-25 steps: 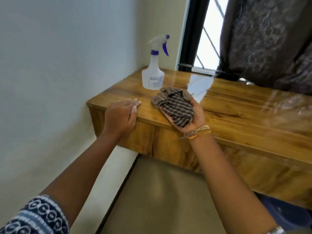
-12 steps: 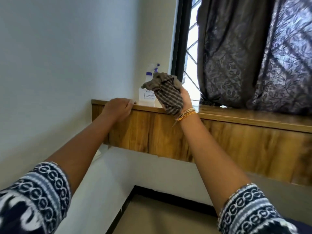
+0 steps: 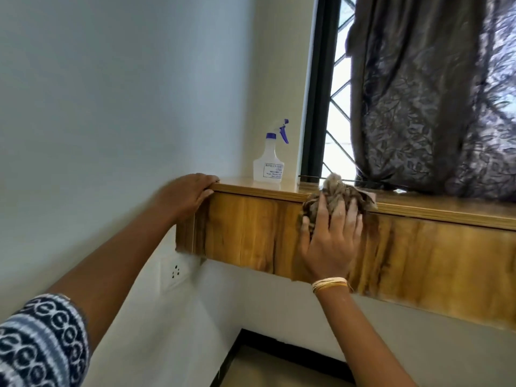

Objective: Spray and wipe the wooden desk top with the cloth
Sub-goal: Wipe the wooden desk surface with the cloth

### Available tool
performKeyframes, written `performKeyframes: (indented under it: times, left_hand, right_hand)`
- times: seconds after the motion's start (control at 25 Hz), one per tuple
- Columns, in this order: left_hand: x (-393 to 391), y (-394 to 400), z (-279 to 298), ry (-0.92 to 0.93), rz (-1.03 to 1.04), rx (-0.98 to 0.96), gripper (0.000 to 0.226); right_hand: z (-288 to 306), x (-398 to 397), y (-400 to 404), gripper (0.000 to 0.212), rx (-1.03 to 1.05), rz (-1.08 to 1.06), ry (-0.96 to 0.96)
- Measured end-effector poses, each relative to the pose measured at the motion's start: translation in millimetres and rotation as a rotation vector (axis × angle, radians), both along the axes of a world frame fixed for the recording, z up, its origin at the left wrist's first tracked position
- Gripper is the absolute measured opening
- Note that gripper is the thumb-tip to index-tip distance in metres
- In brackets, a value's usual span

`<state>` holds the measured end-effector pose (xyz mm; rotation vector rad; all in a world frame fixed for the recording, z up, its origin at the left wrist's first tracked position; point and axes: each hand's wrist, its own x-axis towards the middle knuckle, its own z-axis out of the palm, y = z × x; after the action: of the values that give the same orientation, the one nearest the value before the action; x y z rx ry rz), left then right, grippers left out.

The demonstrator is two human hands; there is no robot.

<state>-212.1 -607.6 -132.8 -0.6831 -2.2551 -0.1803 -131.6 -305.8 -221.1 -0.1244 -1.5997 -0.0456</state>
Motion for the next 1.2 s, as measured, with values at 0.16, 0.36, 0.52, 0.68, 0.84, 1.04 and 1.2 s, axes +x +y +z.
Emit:
performKeyframes:
  times: [0.16, 0.36, 0.52, 0.68, 0.84, 1.04, 1.2]
  left_hand:
    - [11.0, -13.4, 11.4, 0.114, 0.343, -0.248, 0.049]
    - [28.4, -29.3, 18.2, 0.179, 0.493, -0.553, 0.064]
    - [31.8, -30.8, 30.3, 0.154, 0.517, -0.685, 0.061]
    - [28.9, -33.4, 47.6, 0.047, 0.59, -0.69, 0.07]
    - [24.0, -25.0, 53.5, -0.035, 0.665, -0.712, 0.071]
    - [35.5, -20.1, 53.3, -0.024, 0.68, -0.799, 0.057]
    - [34.3, -10.2, 33.8, 0.025, 0.561, -0.469, 0.051]
  right_hand:
    - [-4.9, -31.2, -72.5, 0.053, 0.403, 0.098, -0.197]
    - [-20.8, -57.0, -109.1, 0.063, 1.162, 0.054, -0.663]
    - [51.8, -58.5, -97.1, 0.054, 0.978, 0.033, -0.376]
    - [23.9, -59.0, -126.4, 0.055, 0.878, 0.015, -0.41]
    - [6.4, -63.7, -155.1, 0.057, 1.349, -0.067, -0.73]
    - [75.8, -73.9, -159.4, 0.06, 1.022, -0.044, -0.508]
    - [17.7, -45.3, -114.3, 0.06, 0.938, -0.038, -0.566]
